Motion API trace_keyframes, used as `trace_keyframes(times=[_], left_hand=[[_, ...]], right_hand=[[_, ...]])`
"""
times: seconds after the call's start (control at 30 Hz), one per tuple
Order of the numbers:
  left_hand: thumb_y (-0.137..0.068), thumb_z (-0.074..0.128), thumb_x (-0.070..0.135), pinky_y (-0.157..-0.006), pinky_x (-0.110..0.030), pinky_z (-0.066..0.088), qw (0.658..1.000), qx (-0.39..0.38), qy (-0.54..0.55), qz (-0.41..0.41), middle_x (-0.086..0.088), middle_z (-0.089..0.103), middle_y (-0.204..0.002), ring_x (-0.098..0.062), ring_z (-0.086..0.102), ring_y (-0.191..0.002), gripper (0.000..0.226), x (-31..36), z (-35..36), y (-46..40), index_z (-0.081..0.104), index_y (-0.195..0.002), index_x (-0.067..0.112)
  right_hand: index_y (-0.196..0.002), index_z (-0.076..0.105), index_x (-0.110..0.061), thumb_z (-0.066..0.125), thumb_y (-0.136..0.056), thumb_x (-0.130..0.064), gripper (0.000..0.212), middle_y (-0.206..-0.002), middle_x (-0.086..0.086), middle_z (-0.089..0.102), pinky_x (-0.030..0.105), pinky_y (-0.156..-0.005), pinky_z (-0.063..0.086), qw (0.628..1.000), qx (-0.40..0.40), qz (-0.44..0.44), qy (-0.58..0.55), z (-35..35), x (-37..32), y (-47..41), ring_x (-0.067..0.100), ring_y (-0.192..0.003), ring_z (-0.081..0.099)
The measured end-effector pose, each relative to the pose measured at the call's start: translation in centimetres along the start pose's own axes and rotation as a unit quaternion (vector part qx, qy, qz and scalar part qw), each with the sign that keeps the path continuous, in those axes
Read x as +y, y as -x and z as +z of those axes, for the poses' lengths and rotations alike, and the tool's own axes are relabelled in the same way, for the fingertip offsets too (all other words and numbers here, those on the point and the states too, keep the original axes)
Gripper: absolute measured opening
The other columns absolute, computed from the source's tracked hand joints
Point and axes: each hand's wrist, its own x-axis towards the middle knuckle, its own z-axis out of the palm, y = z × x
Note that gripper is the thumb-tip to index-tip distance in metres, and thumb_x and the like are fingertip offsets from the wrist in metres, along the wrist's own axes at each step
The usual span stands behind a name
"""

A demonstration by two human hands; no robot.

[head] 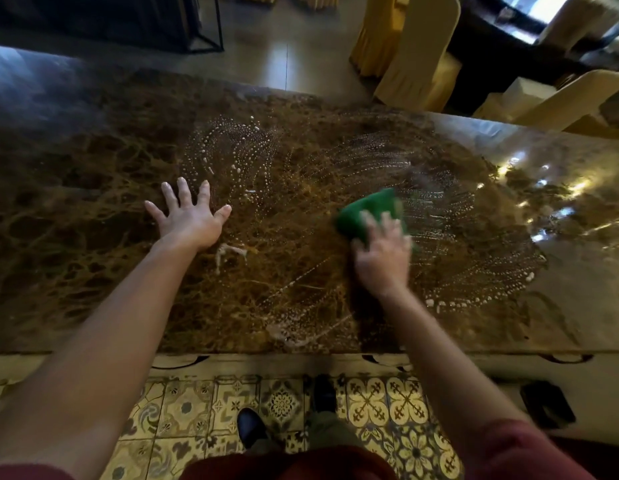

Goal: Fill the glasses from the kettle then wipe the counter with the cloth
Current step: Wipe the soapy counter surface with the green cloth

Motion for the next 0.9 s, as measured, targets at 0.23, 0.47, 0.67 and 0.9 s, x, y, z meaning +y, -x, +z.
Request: trace_keyframes(times=[0.23,0.47,0.67,0.9], left_hand=[[-0.099,0.021,0.072,-0.120,-0.062,-0.013,1.000,-0.002,0.006,-0.013,-0.006,-0.020,-0.170,-0.032,-0.023,-0.155,0.077,-0.2,0.0,-0.2,-0.003,-0.162,0.035],[-0.098,0.026,0.073,-0.122,-0.059,-0.009,0.999,-0.017,0.014,-0.036,-0.002,-0.018,-0.171,-0.029,-0.019,-0.156,0.078,0.2,-0.5,0.0,-0.001,-0.162,0.038],[-0.098,0.043,0.066,-0.124,-0.062,0.008,0.997,0.051,0.052,-0.008,-0.009,0.002,-0.172,-0.033,-0.003,-0.158,0.079,4.5,-2.5,2.6,0.018,-0.163,0.028],[-0.095,0.044,0.059,-0.113,-0.020,0.039,0.895,-0.053,0.339,0.286,0.013,0.051,-0.148,0.012,0.048,-0.129,0.063,18.4,-3.9,14.4,0.051,-0.148,0.026]], right_hand=[[-0.154,0.041,-0.040,0.043,-0.102,-0.048,0.052,-0.169,0.004,0.031,0.056,-0.128,0.012,0.925,-0.073,-0.373,-0.024,3.6,-6.5,9.8,0.030,-0.159,0.019],[-0.151,0.044,-0.044,0.050,-0.098,-0.042,0.053,-0.168,-0.003,0.032,0.051,-0.129,0.013,0.892,-0.126,-0.431,-0.049,-1.0,5.8,9.0,0.020,-0.159,0.018],[-0.138,0.062,-0.034,0.058,-0.101,-0.020,0.040,-0.126,-0.010,0.071,0.046,-0.096,0.059,0.876,-0.155,-0.150,-0.432,-7.1,10.3,5.7,0.014,-0.114,0.068],[-0.121,0.067,-0.005,0.053,-0.099,-0.038,0.042,-0.111,0.018,0.074,0.048,-0.084,0.062,0.675,-0.269,0.026,-0.686,-13.6,11.5,1.9,0.037,-0.101,0.074]])
